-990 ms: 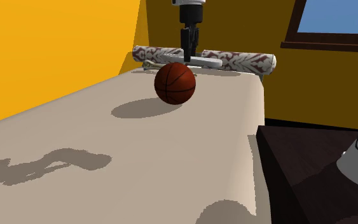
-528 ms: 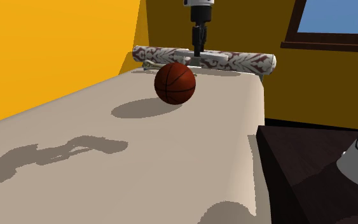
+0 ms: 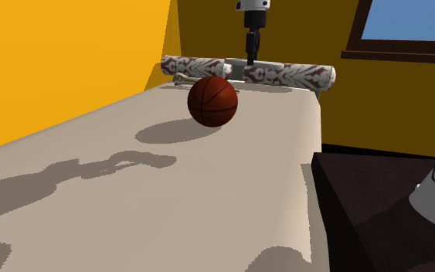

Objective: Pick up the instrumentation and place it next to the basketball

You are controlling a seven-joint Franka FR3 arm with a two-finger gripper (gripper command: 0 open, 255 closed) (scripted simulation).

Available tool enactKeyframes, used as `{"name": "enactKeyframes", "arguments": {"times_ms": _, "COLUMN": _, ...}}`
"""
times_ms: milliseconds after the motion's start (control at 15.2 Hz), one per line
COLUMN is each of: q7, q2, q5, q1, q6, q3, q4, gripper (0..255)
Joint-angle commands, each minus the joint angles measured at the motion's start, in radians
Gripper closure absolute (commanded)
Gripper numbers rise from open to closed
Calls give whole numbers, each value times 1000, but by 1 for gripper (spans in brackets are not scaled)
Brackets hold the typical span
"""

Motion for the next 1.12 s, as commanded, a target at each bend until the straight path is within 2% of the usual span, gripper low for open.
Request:
{"name": "enactKeyframes", "arguments": {"times_ms": 0, "q7": -50, "q2": 32, "q5": 11, "q1": -33, "q6": -18, "q3": -16, "q4": 48, "gripper": 255}}
{"name": "enactKeyframes", "arguments": {"times_ms": 528, "q7": -219, "q2": 193, "q5": 65, "q1": -172, "q6": -97, "q3": -56, "q4": 276, "gripper": 255}}
{"name": "enactKeyframes", "arguments": {"times_ms": 726, "q7": -275, "q2": 274, "q5": 88, "q1": -232, "q6": -143, "q3": -64, "q4": 399, "gripper": 255}}
{"name": "enactKeyframes", "arguments": {"times_ms": 792, "q7": -305, "q2": 328, "q5": 103, "q1": -270, "q6": -175, "q3": -67, "q4": 483, "gripper": 255}}
{"name": "enactKeyframes", "arguments": {"times_ms": 1056, "q7": -308, "q2": 329, "q5": 104, "q1": -266, "q6": -122, "q3": -64, "q4": 430, "gripper": 255}}
